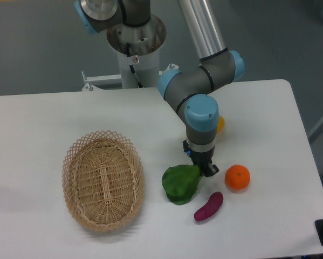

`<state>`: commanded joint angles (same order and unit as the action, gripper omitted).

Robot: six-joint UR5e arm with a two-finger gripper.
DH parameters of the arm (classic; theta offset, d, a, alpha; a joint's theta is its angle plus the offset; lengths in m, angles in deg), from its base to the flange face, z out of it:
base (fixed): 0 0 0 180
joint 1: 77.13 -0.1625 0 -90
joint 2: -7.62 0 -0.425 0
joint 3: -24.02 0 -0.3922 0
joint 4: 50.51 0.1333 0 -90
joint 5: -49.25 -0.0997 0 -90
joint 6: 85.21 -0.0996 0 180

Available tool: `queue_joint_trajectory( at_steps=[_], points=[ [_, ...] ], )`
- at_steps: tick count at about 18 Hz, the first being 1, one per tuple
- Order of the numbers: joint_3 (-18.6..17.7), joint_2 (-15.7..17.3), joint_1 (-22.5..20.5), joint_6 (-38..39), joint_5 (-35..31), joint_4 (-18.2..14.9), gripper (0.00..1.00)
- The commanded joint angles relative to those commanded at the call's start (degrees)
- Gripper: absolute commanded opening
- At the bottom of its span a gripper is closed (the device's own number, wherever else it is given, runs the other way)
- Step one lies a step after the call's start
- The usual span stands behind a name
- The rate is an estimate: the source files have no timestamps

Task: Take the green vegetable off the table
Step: 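Lift the bok choy up off the table with the gripper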

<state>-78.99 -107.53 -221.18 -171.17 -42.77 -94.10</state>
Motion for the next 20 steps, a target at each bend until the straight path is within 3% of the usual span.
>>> queue_joint_trajectory(
  at_steps=[6, 10, 15, 20],
  points=[
    [3.69, 3.25, -1.41, 6.76, 0.96, 0.00, 0.37],
    [4.31, 5.54, -2.11, 13.35, 3.86, 0.09, 0.36],
    [8.87, 6.86, -3.95, 21.53, 10.97, 0.00, 0.36],
    [10.37, 9.06, -5.89, 25.22, 16.60, 0.00, 0.36]
  ],
)
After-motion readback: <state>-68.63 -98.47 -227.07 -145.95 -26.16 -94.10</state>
